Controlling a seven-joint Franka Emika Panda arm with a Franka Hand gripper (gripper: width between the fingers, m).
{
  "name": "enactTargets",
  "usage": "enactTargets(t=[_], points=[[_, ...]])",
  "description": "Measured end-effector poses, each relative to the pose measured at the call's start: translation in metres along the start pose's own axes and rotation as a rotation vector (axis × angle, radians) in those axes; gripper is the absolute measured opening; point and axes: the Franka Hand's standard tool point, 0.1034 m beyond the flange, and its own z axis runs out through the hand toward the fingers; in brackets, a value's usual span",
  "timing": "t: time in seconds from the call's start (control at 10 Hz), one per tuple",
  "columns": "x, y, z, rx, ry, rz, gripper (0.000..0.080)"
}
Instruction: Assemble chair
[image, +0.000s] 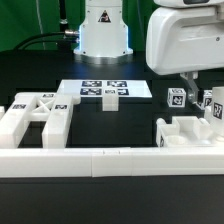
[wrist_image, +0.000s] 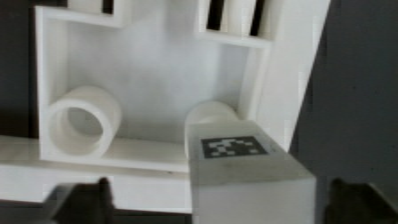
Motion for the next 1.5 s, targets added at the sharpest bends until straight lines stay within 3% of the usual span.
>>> enactTargets(t=[0.2, 0.4, 0.7, 1.0, 1.5], points=[[-0.0001, 0.0, 0.0002, 0.0, 0.0, 0.012, 0.0284], [-0.0001, 0.0, 0.0002, 0.0, 0.0, 0.024, 0.0285], [0.0037, -0.001, 0.0015, 0.057, 0.031, 0.406, 0.0285], [0.0053, -0.0037, 0.002, 0.091, 0.031, 0.805, 0.0285], [0.0061, -0.0049, 0.0017, 0.107, 0.018, 1.122, 0.0285]])
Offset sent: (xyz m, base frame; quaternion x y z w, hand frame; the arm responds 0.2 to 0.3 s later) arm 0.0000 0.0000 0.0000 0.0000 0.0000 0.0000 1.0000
